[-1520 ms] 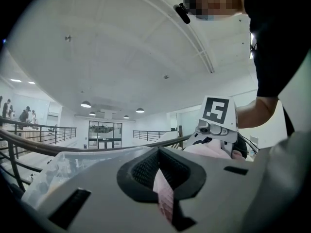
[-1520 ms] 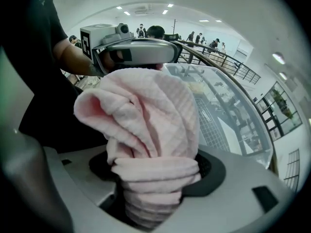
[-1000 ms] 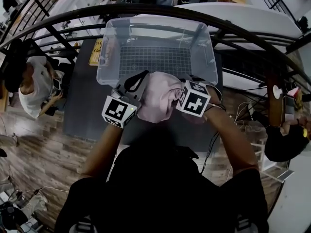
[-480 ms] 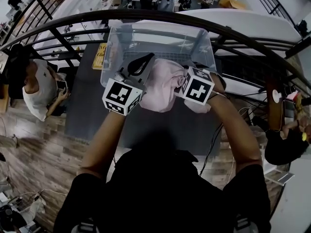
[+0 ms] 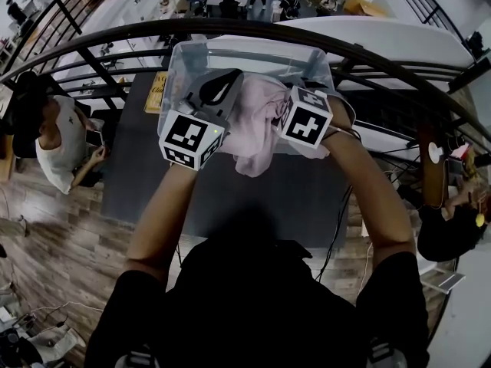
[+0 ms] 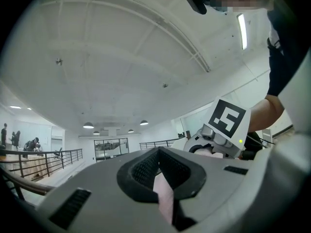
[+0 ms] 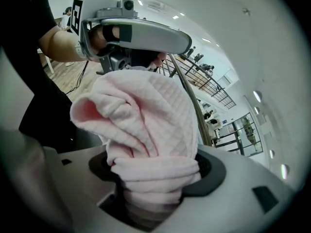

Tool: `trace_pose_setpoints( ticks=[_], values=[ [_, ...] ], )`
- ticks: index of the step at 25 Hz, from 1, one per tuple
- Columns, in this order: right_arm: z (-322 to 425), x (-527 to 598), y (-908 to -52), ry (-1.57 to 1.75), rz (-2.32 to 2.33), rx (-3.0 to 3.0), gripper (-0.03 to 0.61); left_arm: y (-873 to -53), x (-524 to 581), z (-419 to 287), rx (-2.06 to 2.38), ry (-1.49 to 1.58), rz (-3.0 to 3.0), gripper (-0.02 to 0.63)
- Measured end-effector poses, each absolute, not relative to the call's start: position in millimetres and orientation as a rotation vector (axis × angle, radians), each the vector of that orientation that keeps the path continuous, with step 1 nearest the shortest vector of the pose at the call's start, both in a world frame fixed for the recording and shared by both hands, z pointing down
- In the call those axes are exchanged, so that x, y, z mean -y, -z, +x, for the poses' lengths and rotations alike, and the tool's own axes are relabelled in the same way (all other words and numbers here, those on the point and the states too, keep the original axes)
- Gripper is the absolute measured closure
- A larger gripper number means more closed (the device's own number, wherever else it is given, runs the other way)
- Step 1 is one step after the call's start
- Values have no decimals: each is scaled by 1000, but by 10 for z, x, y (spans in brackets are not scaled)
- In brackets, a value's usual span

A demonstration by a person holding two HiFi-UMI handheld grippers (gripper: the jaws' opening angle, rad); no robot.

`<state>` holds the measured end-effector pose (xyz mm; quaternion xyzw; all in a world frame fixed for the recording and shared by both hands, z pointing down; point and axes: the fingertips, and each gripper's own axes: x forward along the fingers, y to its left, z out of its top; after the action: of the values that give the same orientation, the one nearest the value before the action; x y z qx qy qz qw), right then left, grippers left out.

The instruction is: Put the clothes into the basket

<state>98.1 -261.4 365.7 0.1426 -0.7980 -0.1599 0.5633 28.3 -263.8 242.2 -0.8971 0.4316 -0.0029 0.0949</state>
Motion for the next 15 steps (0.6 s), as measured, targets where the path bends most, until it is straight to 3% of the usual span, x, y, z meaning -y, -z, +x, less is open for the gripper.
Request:
trace_pose_setpoints(
  ticks=[15],
  values=[
    [821, 3310, -3623, 473, 427, 1880, 234, -2269, 3027, 260, -1299, -4, -2613, 611]
  ],
)
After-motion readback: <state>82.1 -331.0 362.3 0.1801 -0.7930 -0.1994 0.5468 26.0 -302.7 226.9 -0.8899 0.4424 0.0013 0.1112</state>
